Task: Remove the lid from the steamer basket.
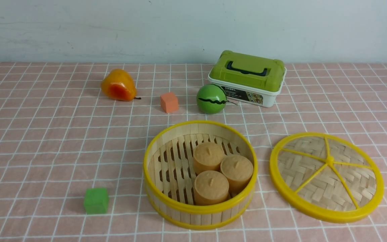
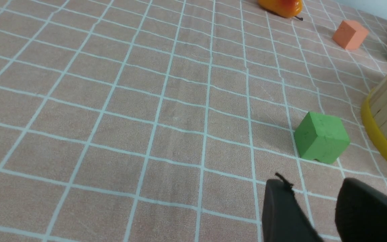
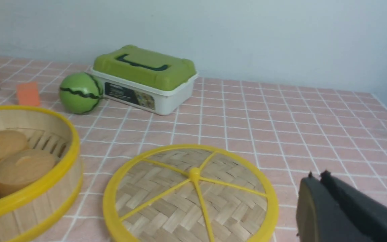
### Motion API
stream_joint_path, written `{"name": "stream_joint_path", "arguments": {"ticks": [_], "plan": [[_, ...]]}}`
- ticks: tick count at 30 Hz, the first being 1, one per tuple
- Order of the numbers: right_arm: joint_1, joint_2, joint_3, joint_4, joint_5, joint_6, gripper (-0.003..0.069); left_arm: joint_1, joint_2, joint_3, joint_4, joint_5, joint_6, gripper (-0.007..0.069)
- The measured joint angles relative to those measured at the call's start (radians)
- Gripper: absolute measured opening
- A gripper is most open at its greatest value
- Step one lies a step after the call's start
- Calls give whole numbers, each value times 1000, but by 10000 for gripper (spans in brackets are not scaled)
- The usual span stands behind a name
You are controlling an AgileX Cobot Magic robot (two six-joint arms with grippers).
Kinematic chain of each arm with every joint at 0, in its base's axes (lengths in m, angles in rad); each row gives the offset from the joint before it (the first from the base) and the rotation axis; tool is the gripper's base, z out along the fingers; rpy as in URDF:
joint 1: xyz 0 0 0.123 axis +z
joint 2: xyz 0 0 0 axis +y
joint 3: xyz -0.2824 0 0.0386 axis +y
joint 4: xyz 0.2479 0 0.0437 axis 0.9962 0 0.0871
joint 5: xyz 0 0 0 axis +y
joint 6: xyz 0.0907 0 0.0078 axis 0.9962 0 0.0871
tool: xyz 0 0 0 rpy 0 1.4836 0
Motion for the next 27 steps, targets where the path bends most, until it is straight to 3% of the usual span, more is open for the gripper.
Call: {"name": "stream_joint_path", "arguments": {"ticks": [5, 27], "plan": [[-53, -104, 155, -8, -7, 44, -21, 0, 0, 0, 0, 0, 0, 239], [-17, -118, 161, -20, 164, 71, -19, 0, 0, 0, 0, 0, 0, 239]]}}
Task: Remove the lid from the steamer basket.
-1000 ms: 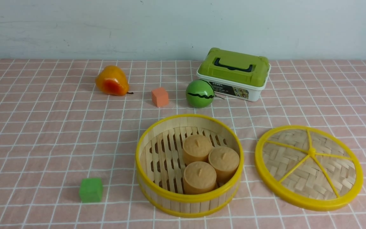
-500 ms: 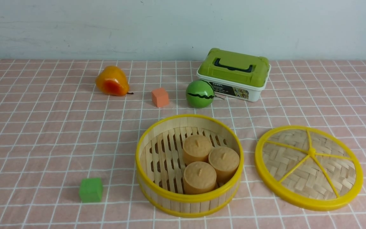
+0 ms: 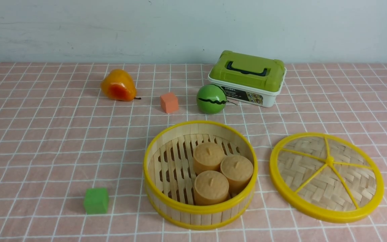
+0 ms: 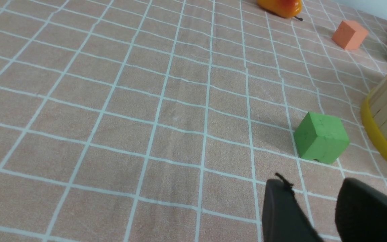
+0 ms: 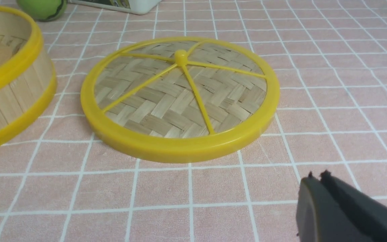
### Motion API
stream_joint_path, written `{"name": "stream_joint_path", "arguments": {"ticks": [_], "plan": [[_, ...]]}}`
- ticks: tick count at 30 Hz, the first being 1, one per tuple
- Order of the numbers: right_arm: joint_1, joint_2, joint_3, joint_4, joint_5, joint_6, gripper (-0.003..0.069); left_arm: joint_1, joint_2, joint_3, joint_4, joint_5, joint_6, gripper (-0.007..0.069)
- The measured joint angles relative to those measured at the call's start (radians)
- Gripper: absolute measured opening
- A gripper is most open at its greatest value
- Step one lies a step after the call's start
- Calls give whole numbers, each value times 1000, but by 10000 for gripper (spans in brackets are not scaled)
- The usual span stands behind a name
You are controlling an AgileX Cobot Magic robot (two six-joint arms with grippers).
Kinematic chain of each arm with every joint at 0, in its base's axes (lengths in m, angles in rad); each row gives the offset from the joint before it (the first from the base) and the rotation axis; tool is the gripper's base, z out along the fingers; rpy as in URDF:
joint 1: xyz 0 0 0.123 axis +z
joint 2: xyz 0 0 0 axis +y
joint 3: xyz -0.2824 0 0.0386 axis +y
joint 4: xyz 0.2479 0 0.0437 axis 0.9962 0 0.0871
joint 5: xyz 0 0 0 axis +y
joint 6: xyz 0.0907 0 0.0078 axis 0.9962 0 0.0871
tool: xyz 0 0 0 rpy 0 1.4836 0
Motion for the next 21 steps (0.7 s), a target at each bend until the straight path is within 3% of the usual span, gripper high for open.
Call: {"name": "stream_joint_path", "arguments": {"ticks": [21], "plan": [[0, 0, -1, 0, 2, 0, 8, 0, 0, 0, 0, 0, 0, 239]]}}
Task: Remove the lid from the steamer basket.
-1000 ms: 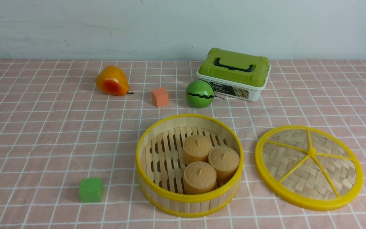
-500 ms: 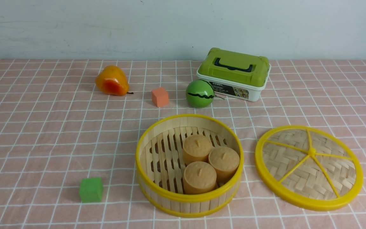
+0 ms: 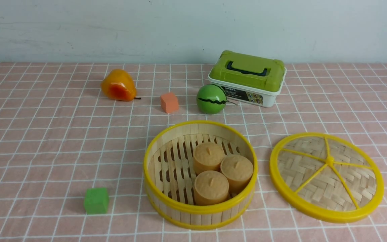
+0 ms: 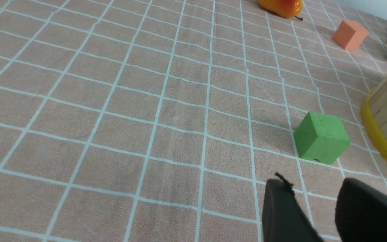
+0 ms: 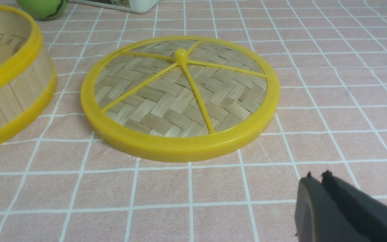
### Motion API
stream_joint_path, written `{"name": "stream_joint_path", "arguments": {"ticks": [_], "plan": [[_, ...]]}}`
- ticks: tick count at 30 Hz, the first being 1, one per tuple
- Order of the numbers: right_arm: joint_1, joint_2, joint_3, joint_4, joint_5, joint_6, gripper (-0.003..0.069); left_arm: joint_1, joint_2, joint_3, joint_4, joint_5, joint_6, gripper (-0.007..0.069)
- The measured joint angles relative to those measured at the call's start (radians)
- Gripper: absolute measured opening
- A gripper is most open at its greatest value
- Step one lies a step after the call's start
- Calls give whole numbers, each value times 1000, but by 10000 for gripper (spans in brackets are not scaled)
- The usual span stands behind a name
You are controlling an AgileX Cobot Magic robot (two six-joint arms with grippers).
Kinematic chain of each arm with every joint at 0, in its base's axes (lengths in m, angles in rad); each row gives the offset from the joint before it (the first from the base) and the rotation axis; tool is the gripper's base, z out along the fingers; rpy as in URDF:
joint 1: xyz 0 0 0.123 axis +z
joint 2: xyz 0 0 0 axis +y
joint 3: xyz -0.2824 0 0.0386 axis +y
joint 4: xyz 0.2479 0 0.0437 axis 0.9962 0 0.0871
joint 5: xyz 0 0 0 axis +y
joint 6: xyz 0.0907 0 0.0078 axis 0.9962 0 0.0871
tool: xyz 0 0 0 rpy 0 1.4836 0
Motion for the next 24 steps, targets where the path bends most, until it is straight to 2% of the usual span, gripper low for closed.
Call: {"name": "stream_joint_path", "arguments": {"ticks": [24], "plan": [[0, 0, -1, 0, 2, 0, 36, 0, 0, 0, 0, 0, 0, 239]]}}
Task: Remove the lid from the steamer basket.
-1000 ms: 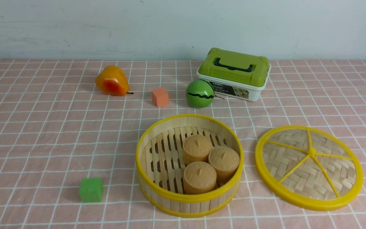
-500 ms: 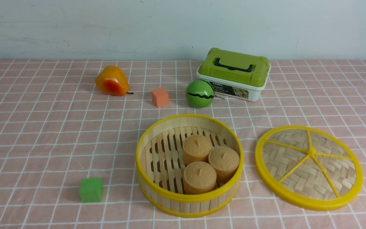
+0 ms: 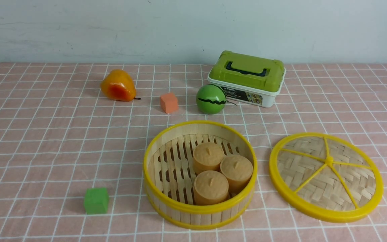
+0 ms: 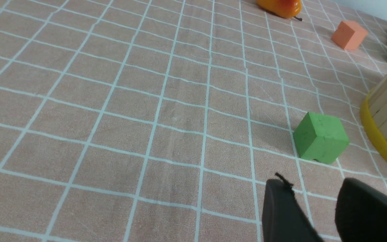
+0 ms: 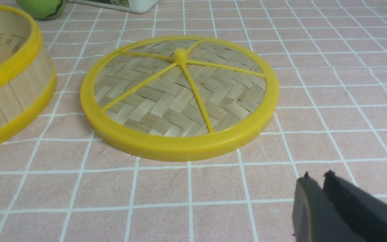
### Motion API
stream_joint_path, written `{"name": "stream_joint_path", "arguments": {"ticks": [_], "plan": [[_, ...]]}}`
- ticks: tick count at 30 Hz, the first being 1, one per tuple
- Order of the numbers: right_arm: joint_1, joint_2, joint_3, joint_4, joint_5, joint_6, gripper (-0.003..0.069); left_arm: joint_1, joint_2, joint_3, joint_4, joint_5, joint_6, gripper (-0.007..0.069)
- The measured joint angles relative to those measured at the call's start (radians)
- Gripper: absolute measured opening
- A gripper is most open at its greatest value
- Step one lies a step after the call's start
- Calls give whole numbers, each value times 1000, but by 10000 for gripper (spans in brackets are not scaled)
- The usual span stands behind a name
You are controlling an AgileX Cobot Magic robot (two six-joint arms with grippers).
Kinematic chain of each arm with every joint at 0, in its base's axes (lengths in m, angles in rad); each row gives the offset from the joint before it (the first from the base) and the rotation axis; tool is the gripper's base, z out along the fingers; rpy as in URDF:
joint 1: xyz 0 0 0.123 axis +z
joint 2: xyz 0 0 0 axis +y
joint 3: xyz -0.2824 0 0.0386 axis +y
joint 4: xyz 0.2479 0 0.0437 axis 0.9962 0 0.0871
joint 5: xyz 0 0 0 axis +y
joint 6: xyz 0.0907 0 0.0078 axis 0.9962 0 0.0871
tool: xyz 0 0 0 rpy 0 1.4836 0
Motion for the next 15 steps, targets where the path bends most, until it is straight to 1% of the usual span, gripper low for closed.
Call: {"name": "stream_joint_path", "arguments": {"ticks": [15], "plan": [[0, 0, 0, 0, 2, 0, 57, 0, 0, 0, 0, 0, 0, 239]]}}
